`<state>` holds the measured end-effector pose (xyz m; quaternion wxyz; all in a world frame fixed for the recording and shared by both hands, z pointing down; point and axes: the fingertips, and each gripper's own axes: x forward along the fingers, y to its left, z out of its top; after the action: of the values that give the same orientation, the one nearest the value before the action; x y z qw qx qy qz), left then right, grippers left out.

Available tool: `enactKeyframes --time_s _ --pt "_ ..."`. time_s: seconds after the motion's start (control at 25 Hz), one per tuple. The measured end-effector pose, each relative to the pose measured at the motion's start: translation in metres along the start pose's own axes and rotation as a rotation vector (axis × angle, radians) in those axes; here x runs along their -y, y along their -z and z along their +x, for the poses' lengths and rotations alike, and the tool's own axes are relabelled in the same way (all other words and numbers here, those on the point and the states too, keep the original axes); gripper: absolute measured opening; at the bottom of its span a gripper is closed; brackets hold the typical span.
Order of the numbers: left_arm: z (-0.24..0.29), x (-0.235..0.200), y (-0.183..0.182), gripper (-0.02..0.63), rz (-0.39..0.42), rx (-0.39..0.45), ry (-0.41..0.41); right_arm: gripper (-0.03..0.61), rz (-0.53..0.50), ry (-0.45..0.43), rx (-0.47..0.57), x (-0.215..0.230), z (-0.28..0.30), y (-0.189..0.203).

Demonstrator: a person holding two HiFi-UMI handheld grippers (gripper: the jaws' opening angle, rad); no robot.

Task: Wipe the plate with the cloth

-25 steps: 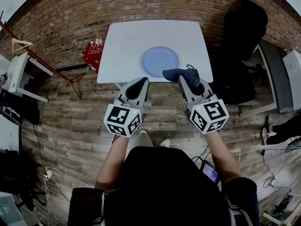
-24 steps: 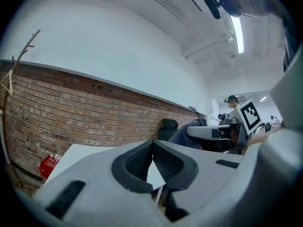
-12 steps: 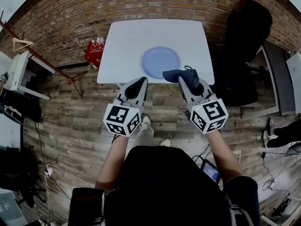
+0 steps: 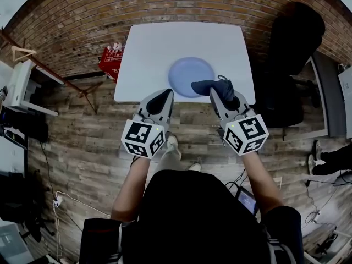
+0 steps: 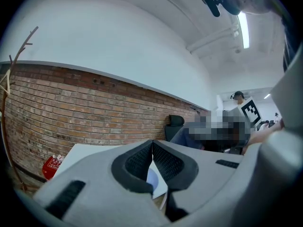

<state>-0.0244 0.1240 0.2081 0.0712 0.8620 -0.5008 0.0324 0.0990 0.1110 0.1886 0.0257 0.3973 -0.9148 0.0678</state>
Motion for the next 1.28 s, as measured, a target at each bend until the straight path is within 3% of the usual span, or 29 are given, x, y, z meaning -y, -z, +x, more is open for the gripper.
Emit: enactKeyframes --time_s 0.52,0.92,1.28 --pt "0.045 -0.064 -0.004 0.020 -0.012 -0.016 0.034 0.041 0.018 0.018 -0.043 0.019 0.074 0.003" --pt "0.082 -0.113 -0.006 0.020 -0.052 -0.040 0.099 0.041 0.026 0.080 -0.087 0.031 0.126 0.001" --pt "0.103 -0.135 0.009 0.020 -0.100 -0.063 0.170 0.041 0.120 0.165 -0.151 0.049 0.147 0.025"
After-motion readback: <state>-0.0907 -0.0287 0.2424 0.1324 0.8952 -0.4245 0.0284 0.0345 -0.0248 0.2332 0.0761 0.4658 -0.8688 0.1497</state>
